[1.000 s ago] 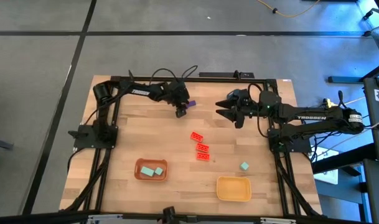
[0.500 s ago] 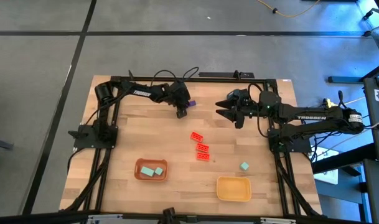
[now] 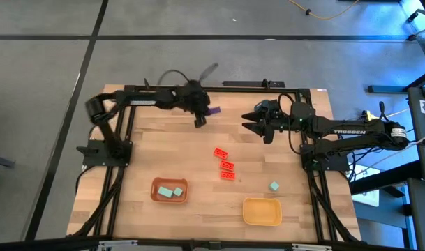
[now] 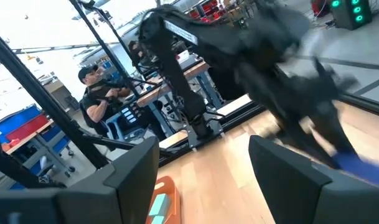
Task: Sort & place blocks by color
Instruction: Put the violet block into the gray bin
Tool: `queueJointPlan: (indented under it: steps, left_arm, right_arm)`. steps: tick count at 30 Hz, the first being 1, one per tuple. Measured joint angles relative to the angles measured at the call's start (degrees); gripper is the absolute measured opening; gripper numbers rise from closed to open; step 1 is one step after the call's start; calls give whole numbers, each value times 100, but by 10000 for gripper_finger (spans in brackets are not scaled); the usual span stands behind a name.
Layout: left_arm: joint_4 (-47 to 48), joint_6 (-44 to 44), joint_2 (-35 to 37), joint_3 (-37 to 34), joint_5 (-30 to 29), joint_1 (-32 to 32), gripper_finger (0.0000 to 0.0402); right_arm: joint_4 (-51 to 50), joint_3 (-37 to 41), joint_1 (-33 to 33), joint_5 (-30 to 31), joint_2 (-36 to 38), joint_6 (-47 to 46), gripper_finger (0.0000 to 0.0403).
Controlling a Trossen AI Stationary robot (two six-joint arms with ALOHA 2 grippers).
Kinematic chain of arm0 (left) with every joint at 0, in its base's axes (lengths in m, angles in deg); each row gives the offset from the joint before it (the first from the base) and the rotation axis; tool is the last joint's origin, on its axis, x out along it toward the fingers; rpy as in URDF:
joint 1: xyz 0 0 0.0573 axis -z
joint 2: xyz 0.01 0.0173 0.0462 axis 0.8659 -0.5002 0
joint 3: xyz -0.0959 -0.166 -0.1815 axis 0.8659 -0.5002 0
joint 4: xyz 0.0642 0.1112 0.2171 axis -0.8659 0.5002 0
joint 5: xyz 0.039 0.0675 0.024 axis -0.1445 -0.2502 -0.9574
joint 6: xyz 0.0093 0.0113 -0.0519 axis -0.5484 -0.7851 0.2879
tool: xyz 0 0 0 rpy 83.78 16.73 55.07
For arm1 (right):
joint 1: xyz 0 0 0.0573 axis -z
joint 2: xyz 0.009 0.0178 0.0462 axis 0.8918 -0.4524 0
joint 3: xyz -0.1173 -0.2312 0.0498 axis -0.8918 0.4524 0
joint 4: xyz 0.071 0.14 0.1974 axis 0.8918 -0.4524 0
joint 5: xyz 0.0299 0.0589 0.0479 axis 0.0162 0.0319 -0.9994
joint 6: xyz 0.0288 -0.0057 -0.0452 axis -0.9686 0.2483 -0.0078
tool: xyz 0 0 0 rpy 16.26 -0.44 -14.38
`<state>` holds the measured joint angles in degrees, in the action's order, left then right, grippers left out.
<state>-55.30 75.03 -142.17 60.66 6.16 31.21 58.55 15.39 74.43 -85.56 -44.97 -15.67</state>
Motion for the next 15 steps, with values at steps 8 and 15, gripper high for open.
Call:
queueJointPlan:
  steps: [8, 15]
  left_arm:
    - [2, 200, 1647, 18, -382, 937, 90]
    - [346, 156, 1763, 17, -2060, 2311, 90]
  right_arm:
    - [-311, -2, 28, 758, -137, -2331, 252]
    - [-198, -2, -115, 633, -862, -3421, 252]
